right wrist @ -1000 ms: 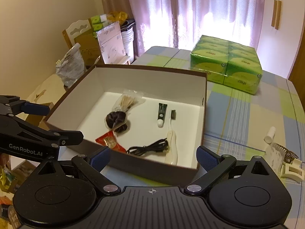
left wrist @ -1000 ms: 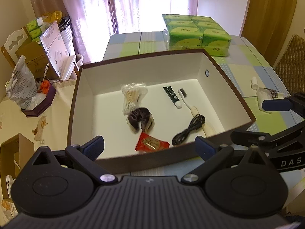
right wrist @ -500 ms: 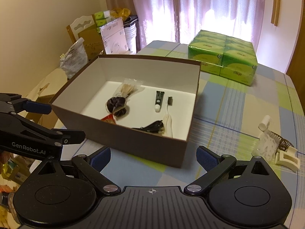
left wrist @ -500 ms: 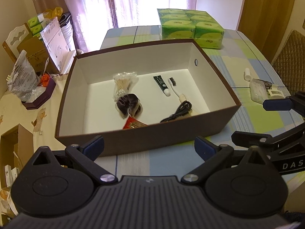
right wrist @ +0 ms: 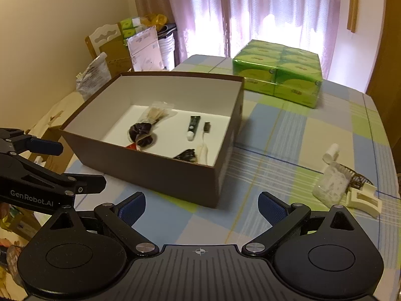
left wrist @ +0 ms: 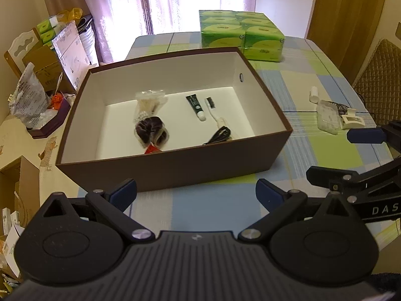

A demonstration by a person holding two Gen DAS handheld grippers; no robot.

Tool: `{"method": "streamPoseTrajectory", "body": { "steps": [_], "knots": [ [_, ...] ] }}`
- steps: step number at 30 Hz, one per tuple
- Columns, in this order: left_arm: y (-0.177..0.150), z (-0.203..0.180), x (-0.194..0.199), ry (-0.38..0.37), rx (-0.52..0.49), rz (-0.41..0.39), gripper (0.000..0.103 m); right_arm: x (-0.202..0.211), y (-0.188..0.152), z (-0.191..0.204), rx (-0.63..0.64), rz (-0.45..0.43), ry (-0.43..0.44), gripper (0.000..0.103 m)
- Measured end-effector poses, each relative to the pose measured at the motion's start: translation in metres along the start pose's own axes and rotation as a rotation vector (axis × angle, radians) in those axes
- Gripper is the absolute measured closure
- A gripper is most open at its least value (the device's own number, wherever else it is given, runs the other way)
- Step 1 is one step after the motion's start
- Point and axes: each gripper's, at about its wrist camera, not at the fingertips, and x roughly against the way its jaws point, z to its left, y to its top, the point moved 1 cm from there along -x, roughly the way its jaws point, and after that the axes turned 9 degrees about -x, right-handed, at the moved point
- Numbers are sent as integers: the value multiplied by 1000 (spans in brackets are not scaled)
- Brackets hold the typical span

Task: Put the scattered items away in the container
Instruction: 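Move the left tool to the clear floss pick box while the right approaches the white claw clip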

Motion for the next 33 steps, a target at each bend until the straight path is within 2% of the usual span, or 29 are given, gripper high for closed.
{"method": "streamPoseTrajectory", "body": {
  "steps": [7, 14, 33],
  "knots": [
    [4, -25, 1, -15, -17, -1, 3, 9, -8, -23, -8, 2, -19, 2],
    [10, -60, -9, -66, -71, 11, 3, 19, -19, -53, -31, -1, -89, 2],
    [45, -170, -50, -231, -234, 29, 3, 63, -44, -167, -308, -47, -262, 2]
  ]
}}
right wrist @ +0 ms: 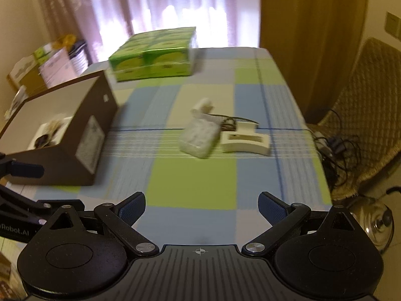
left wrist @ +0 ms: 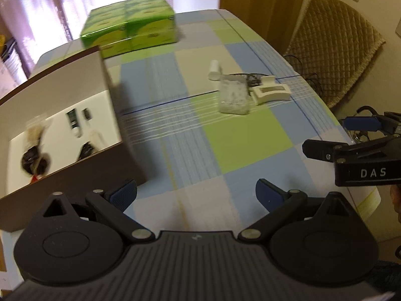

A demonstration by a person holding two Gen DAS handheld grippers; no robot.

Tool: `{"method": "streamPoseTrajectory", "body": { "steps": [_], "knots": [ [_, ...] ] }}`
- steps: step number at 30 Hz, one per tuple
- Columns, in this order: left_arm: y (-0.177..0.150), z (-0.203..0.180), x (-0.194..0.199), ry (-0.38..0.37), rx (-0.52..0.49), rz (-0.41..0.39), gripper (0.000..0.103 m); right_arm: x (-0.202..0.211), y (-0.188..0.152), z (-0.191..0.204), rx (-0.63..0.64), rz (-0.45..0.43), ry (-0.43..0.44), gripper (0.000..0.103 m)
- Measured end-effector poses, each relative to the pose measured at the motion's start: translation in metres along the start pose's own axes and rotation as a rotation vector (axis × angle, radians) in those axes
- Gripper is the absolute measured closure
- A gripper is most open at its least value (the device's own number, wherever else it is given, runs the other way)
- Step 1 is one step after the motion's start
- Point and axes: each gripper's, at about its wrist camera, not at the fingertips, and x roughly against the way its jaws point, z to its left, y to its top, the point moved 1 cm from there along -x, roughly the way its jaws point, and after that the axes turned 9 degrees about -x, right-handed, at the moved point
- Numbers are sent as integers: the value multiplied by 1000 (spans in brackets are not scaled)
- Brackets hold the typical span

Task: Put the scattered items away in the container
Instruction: 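Move the left tool to the clear floss pick box while the right approaches the white claw clip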

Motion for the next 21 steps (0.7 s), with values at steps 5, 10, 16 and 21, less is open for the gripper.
{"method": "streamPoseTrajectory", "body": {
  "steps": [5, 10, 16, 21],
  "knots": [
    [17, -10, -18, -11, -24, 3, 3, -6, 7, -21, -36, -7, -13, 2],
    [35, -16, -39, -12, -45, 6, 4, -21, 17, -35, -47, -12, -12, 2],
    [58, -16, -72, 4, -53, 17, 4, -48, 32, -51, -43, -29, -12, 2],
    [76, -17, -101, 7, -72, 28, 4, -76, 44, -64, -40, -15, -20, 2]
  ]
}}
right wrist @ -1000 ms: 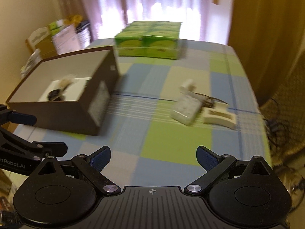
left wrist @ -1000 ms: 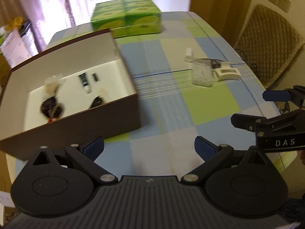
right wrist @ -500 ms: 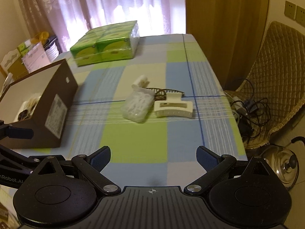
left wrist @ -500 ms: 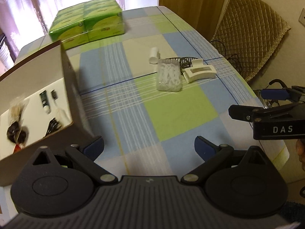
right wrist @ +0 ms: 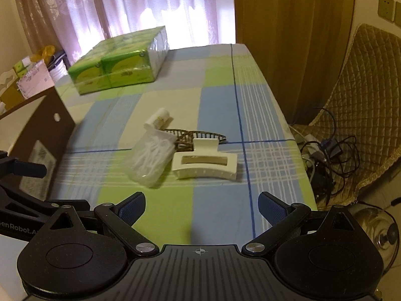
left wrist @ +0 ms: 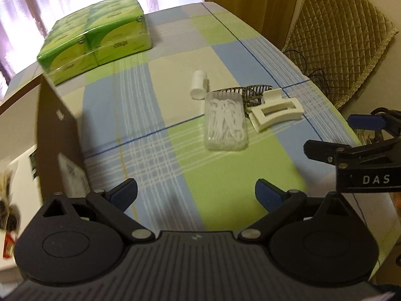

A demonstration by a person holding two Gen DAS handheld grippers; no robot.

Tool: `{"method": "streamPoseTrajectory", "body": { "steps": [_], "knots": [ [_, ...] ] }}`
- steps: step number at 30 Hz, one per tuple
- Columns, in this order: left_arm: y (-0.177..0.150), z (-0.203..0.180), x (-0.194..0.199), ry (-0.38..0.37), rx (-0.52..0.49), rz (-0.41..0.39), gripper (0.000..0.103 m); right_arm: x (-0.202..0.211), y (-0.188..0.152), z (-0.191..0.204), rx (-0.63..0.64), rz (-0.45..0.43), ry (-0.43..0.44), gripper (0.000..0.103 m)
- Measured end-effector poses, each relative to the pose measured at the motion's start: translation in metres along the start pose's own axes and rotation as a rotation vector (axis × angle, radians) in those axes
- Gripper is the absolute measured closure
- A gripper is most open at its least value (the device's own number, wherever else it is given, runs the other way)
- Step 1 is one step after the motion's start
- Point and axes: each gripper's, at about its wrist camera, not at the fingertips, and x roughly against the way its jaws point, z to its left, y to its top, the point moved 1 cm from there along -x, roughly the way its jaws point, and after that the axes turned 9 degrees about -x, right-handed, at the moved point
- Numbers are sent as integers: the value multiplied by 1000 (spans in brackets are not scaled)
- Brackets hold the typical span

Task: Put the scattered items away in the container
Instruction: 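Move the left tool to the clear floss pick box while the right approaches the white claw clip, then grasp the floss pick box with the left tool while the right grasps the white claw clip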

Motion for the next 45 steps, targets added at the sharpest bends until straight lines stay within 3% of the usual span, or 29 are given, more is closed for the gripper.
{"method": "streamPoseTrajectory", "body": {
  "steps": [12, 21, 24, 26, 40, 42, 45],
  "knots": [
    [27, 12, -50, 11, -17, 53, 6, -60, 26, -6, -8, 52, 8, 2],
    [31, 17, -68, 7, -17, 80, 6, -87, 27, -3, 37, 60, -43, 2],
    [33, 15, -71, 12, -32, 81, 6, -90, 25, -8, 34, 60, -55, 3],
    [34, 12, -71, 2, -52, 75, 6, -89, 25, -12, 37, 59, -71, 18],
    [64, -11, -92, -94, -109, 41, 7, -70, 21, -51, 3, 79, -98, 17],
    [69, -12, -98, -99, -108, 36, 10, -67, 19, -53, 1, 76, -96, 17],
    [74, -11, -110, -95, -89, 45, 30, -66, 17, -54, 2, 75, -93, 17]
  ]
}}
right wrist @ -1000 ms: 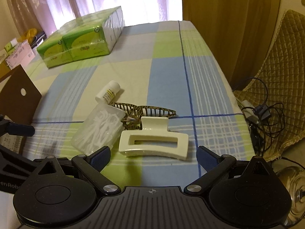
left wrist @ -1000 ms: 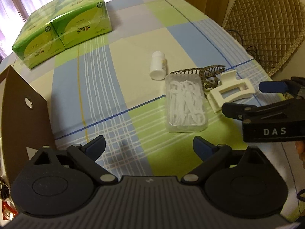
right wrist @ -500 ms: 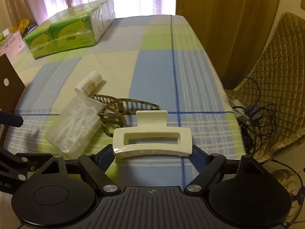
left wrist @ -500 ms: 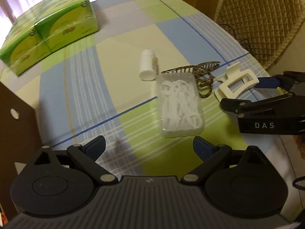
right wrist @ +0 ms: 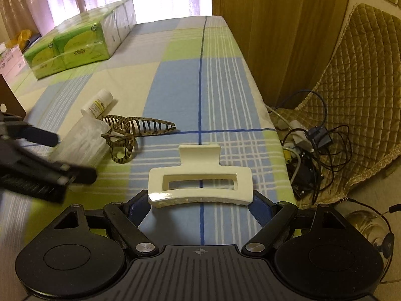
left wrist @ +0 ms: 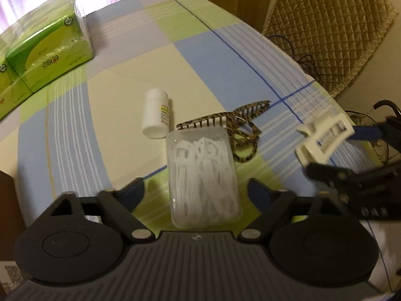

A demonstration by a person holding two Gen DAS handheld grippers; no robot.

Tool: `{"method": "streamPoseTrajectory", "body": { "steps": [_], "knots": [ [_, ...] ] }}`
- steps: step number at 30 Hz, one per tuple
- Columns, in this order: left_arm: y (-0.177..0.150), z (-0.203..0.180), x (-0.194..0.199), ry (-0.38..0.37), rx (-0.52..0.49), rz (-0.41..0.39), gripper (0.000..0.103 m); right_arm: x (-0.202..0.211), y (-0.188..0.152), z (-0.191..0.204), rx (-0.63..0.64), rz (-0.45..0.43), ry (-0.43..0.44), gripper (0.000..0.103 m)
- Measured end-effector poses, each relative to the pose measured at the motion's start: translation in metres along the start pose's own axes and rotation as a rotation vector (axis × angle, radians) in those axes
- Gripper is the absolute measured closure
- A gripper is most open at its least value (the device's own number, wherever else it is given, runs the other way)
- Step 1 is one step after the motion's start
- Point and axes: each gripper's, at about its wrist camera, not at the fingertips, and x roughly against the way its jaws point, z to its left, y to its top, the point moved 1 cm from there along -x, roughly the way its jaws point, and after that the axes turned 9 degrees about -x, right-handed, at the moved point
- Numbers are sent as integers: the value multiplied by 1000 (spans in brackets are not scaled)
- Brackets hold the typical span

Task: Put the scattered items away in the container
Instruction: 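Grasp the floss pick box with the left tool while the right grasps the white claw clip, then lift and carry the floss box and claw clip with both tools toward the box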

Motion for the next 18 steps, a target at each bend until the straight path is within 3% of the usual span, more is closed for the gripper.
{"method": "streamPoseTrajectory", "body": {
  "steps": [4, 15, 18],
  "knots": [
    [-5, 5, 1, -11, 32, -7, 50, 4, -4, 1, 0, 2, 17, 17],
    [-77, -6, 42, -1, 99, 117, 50, 19, -26, 18, 56, 27, 99, 17],
    [-91, -9, 50, -13, 120, 128, 49, 20, -29, 23, 77, 20, 98, 1]
  ]
}}
